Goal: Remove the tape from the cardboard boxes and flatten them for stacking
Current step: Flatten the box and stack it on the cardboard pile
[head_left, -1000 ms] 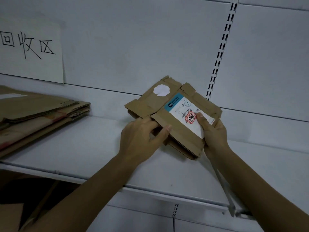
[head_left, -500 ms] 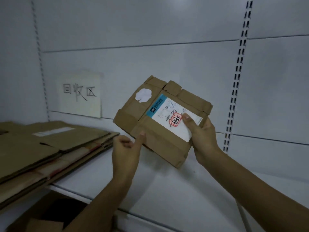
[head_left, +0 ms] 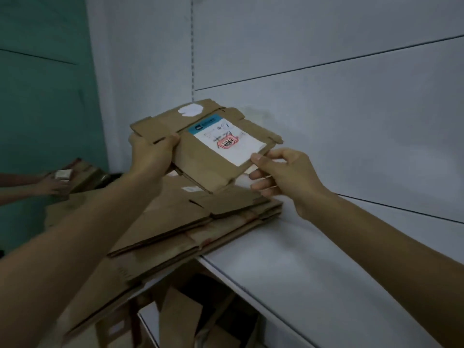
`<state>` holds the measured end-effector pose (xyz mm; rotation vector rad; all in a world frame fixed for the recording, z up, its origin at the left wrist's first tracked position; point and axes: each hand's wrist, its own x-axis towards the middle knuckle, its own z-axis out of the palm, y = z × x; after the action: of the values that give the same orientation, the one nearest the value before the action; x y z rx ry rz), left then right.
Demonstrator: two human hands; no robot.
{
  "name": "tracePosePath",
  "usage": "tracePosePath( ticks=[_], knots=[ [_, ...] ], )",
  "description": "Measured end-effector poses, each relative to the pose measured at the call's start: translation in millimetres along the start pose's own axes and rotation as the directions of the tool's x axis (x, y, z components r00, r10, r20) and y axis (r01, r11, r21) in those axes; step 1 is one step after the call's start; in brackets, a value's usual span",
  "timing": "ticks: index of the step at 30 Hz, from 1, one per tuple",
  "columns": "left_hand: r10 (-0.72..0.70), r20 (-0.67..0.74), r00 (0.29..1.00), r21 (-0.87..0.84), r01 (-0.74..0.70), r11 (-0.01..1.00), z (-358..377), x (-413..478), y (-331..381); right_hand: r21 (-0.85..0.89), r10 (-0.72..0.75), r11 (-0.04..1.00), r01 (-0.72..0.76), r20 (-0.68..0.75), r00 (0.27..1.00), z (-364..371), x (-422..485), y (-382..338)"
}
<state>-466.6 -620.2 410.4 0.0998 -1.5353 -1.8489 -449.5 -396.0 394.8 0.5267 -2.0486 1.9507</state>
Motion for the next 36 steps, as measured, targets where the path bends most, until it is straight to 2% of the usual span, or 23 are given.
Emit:
tracePosePath(
  ticks=[2,3,4,6,8,9,10,13,14,15,16,17,18,19,20,23,25,29,31,34,36],
  knots=[
    [0.028,-0.022,0.999,0.037,-0.028,0.999,-14.6,22.6,-0.1,-0.215,-0.148,0.966,0.141,-0.018,0.989,19.4,8.9,4.0],
    [0.051,-0.024,0.998,0.056,-0.05,0.997,-20.5,33.5,-1.0,-0.35,-0.264,0.906,0.237,-0.032,0.964,28.0,13.7,7.5],
    [0.079,-0.016,0.997,0.089,-0.078,0.993,-25.1,44.7,-4.0,-0.464,-0.386,0.821,0.333,-0.021,0.922,36.4,18.8,10.9],
    [0.111,0.032,0.993,0.202,-0.115,0.973,-29.9,65.1,-17.9,-0.631,-0.544,0.612,0.477,0.103,0.833,53.1,30.2,14.5],
    [0.054,0.089,0.995,0.262,-0.075,0.962,-30.4,78.6,-40.4,-0.738,-0.545,0.387,0.552,0.299,0.783,69.8,48.3,19.4],
    [0.0,0.12,0.993,0.256,-0.031,0.966,-29.8,84.4,-53.1,-0.762,-0.505,0.323,0.561,0.363,0.783,79.5,58.0,23.4],
    [-0.047,0.152,0.987,0.243,0.009,0.97,-28.2,89.0,-64.0,-0.778,-0.45,0.304,0.55,0.391,0.802,89.2,67.0,28.3],
    [-0.079,0.212,0.974,0.283,0.016,0.959,-24.4,112.8,-89.5,-0.807,-0.256,0.37,0.46,0.387,0.886,110.9,92.3,49.1],
    [-0.066,0.251,0.966,0.354,-0.028,0.935,-24.2,123.1,-95.6,-0.823,-0.188,0.365,0.435,0.392,0.901,116.1,100.0,55.8],
    [-0.048,0.329,0.943,0.486,-0.126,0.865,-25.6,136.2,-103.3,-0.84,-0.123,0.352,0.413,0.395,0.91,120.8,108.5,64.5],
    [-0.046,0.446,0.894,0.651,-0.288,0.702,-28.4,148.0,-110.2,-0.856,-0.055,0.345,0.386,0.392,0.918,124.7,115.3,74.2],
    [-0.092,0.549,0.831,0.776,-0.466,0.424,-31.3,157.5,-116.9,-0.872,0.025,0.347,0.346,0.378,0.926,127.7,120.7,85.6],
    [-0.156,0.606,0.78,0.795,-0.599,0.096,-33.5,164.1,-123.1,-0.886,0.113,0.353,0.3,0.359,0.926,130.4,123.4,98.6],
    [-0.217,0.641,0.736,0.722,-0.674,-0.154,-35.2,169.1,-129.0,-0.895,0.195,0.366,0.256,0.343,0.919,133.1,123.2,113.7],
    [-0.273,0.662,0.698,0.642,-0.716,-0.275,-36.2,172.8,-134.8,-0.895,0.247,0.386,0.222,0.333,0.91,135.7,120.8,128.9],
    [-0.36,0.692,0.626,0.538,-0.779,-0.321,-29.0,180.9,-150.2,-0.868,0.2,0.469,0.165,0.286,0.937,139.3,115.7,159.2],
    [-0.373,0.694,0.616,0.517,-0.786,-0.338,-22.7,187.2,-156.2,-0.865,0.19,0.484,0.134,0.253,0.948,138.5,119.8,164.7],
    [-0.454,0.656,0.603,0.528,-0.796,-0.295,-22.4,193.4,-164.3,-0.867,0.198,0.482,0.126,0.248,0.948,136.9,122.6,170.5],
    [-0.436,0.66,0.612,0.519,-0.791,-0.324,-24.1,192.3,-168.1,-0.856,0.18,0.5,0.128,0.248,0.952,136.7,121.0,173.4],
    [-0.363,0.712,0.6,0.423,-0.78,-0.461,-23.0,187.6,-175.7,-0.847,0.161,0.517,0.126,0.241,0.957,137.0,119.1,176.8],
    [-0.342,0.725,0.598,0.448,-0.786,-0.426,-24.2,184.1,-179.4,-0.856,0.093,0.502,0.127,0.199,0.976,136.2,114.0,178.6]
  ],
)
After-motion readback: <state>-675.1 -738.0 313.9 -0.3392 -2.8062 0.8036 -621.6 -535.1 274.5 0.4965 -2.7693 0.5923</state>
